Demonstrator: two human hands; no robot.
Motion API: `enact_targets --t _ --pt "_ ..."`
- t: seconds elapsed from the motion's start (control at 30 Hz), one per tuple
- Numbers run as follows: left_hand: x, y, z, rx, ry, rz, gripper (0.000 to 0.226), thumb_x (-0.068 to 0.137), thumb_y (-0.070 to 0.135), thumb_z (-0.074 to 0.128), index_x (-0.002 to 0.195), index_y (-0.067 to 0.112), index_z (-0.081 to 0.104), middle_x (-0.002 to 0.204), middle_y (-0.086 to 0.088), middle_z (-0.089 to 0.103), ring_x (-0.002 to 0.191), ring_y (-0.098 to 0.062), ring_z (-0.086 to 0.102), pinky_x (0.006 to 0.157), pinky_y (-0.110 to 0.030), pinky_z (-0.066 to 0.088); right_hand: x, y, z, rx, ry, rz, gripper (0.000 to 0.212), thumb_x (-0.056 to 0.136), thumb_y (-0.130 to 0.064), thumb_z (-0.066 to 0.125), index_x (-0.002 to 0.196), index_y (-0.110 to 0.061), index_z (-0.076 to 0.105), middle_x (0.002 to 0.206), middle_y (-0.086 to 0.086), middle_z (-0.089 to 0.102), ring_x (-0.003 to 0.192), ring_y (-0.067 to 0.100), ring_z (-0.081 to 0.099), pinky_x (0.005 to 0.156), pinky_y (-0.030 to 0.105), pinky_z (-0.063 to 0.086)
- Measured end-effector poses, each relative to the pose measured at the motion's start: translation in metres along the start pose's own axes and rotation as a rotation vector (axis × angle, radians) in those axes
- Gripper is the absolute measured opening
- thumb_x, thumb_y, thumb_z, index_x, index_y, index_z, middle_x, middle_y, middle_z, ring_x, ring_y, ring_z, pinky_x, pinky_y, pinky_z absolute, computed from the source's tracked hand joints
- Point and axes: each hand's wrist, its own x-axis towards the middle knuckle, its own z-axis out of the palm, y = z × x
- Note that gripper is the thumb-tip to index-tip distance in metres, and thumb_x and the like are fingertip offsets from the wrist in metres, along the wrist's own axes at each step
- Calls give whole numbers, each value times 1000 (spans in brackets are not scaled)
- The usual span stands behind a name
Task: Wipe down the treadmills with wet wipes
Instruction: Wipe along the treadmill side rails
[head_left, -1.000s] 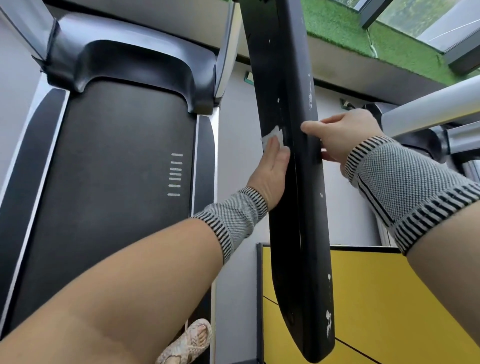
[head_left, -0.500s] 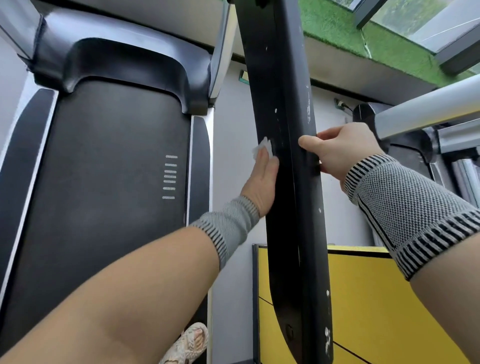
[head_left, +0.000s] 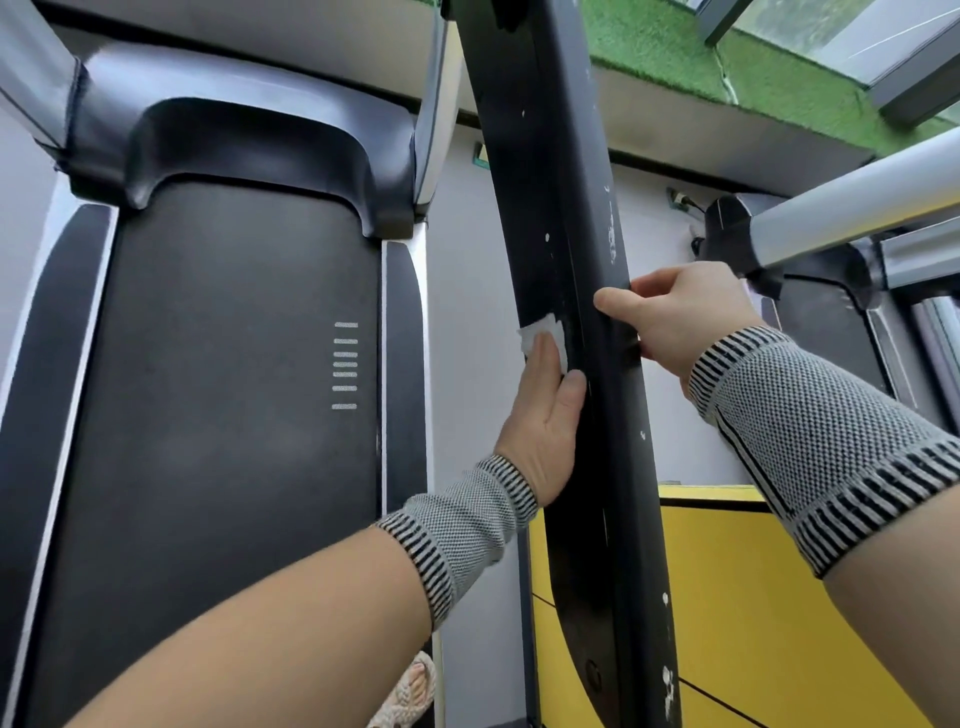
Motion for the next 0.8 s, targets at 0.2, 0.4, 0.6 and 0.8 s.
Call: enact_targets --t 0.2,0.4,0.6,0.8 --pt "39 47 -15 30 75 49 73 93 58 20 153 24 0 161 6 0 146 -5 -1 122 -38 7 -1 -3 0 -22 -5 12 22 75 -40 73 70 -23 60 83 3 69 83 23 68 83 43 56" --pt "-23 26 2 119 -17 72 67 95 50 20 152 23 -3 157 15 -4 145 2 -5 122 -33 4 0 -2 2 -9 -2 22 19 75 -38 74 75 -25 61 81 2 69 84 25 67 84 44 55" --pt "29 54 -14 25 53 91 76 89 62 22 153 25 5 161 8 1 146 -2 -2 122 -36 5 0 -2 1 14 -11 63 30 73 -39 75 93 -17 68 90 3 69 90 23 67 86 43 55" --pt "-8 34 -4 47 -15 64 64 97 48 22 153 22 1 159 12 -3 144 3 -5 121 -28 0 -5 -5 1 -23 -3 81 36 77 -40 72 104 -16 69 91 2 69 87 22 67 88 41 54"
